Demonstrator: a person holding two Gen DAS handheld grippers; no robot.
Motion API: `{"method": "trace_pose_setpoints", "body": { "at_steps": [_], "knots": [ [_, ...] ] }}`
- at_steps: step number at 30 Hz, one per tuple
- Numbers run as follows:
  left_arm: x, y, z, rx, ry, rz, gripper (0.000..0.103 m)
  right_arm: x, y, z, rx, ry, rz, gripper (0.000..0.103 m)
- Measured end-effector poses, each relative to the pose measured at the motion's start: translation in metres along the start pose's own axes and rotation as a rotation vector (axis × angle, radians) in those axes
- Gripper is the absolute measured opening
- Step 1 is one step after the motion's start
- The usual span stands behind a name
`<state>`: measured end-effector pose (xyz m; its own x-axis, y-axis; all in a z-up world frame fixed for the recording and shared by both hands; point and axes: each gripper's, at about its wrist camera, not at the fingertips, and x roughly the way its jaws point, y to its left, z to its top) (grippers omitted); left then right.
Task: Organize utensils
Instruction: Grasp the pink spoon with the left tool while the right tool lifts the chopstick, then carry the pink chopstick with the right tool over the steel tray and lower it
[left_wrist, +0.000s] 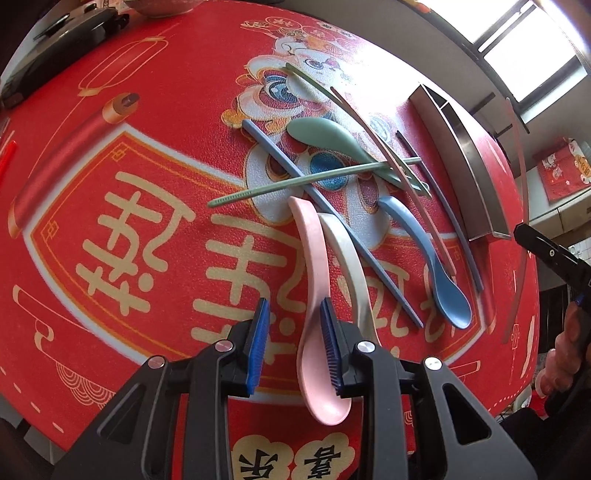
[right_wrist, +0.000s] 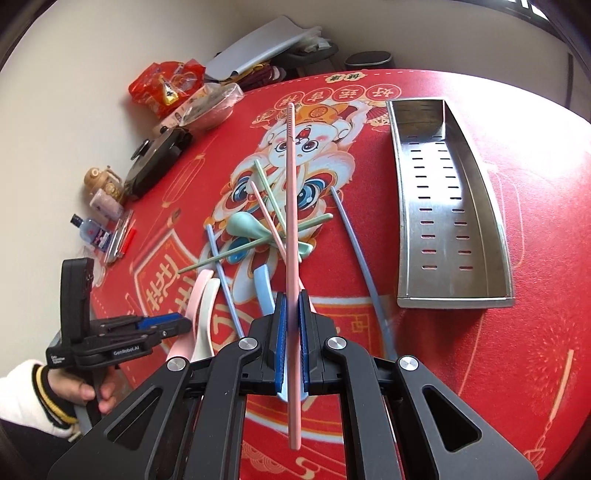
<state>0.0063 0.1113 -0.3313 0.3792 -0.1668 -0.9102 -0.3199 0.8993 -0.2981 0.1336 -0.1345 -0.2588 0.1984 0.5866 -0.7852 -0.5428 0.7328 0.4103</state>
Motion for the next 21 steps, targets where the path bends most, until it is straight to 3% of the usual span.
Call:
{"method": "trace_pose_setpoints", "body": {
  "at_steps": [6, 15, 21],
  "knots": [
    [0.001, -0.006, -0.003, 0.014, -0.013, 0.015, 0.026, -0.011, -0.009, -0.004, 0.018, -0.018, -0.009, 0.006],
    [0.007, -0.024, -0.008, 0.077, 0.012, 0.009, 0.012, -0.025, -0.018, -0.011, 0.04, -0.043, -0.024, 0.006],
    [0.008, -0.03, -0.01, 0.114, 0.008, 0.052, 0.011, -0.031, -0.02, -0.015, 0.061, -0.055, -0.031, 0.006]
  ]
}}
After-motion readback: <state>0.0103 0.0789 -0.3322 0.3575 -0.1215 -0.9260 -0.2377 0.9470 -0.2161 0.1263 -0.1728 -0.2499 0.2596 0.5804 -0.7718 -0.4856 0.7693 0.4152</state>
